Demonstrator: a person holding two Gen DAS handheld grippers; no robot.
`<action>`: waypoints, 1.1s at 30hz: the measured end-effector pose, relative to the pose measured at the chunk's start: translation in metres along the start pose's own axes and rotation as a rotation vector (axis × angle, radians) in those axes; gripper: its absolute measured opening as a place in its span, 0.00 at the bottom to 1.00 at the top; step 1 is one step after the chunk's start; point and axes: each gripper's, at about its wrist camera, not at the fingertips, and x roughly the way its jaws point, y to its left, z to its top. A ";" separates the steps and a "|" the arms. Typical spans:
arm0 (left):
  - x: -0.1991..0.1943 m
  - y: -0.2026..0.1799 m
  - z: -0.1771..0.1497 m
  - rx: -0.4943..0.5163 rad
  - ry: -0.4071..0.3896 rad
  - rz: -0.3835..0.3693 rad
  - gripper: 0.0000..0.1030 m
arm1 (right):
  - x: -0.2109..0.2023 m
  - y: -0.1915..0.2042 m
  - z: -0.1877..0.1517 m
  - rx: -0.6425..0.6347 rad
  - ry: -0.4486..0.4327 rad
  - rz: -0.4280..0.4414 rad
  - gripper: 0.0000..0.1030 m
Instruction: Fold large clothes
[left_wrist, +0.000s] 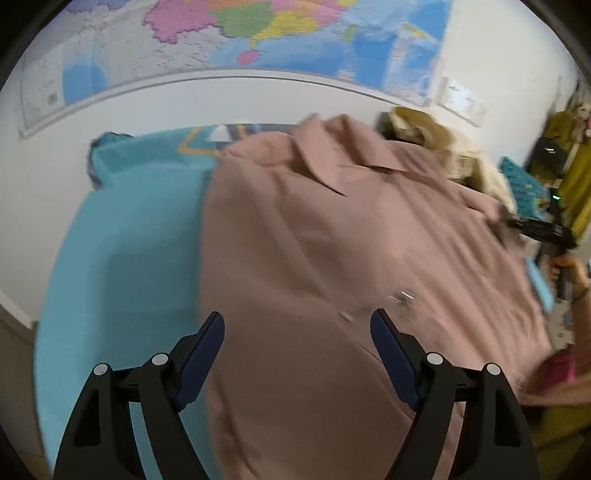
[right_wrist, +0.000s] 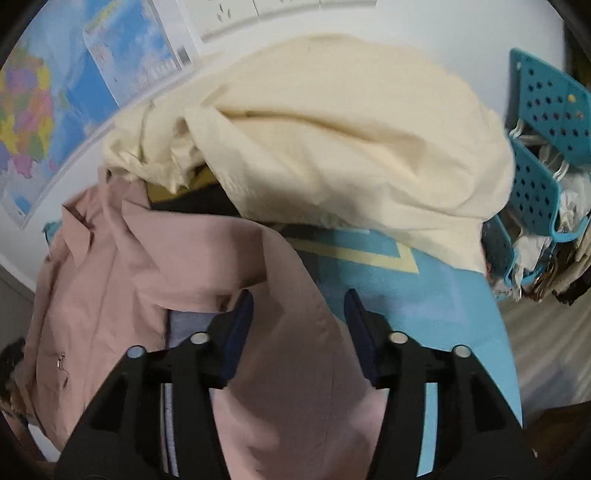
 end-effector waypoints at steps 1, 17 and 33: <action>-0.003 -0.007 -0.006 0.012 0.006 -0.031 0.80 | -0.005 0.007 -0.002 -0.005 -0.025 -0.002 0.53; -0.056 0.058 0.008 -0.129 -0.088 0.359 0.02 | -0.026 0.044 -0.023 -0.109 -0.094 0.140 0.61; 0.000 -0.016 -0.035 -0.029 0.102 0.117 0.70 | -0.003 0.064 -0.034 -0.138 -0.024 0.222 0.63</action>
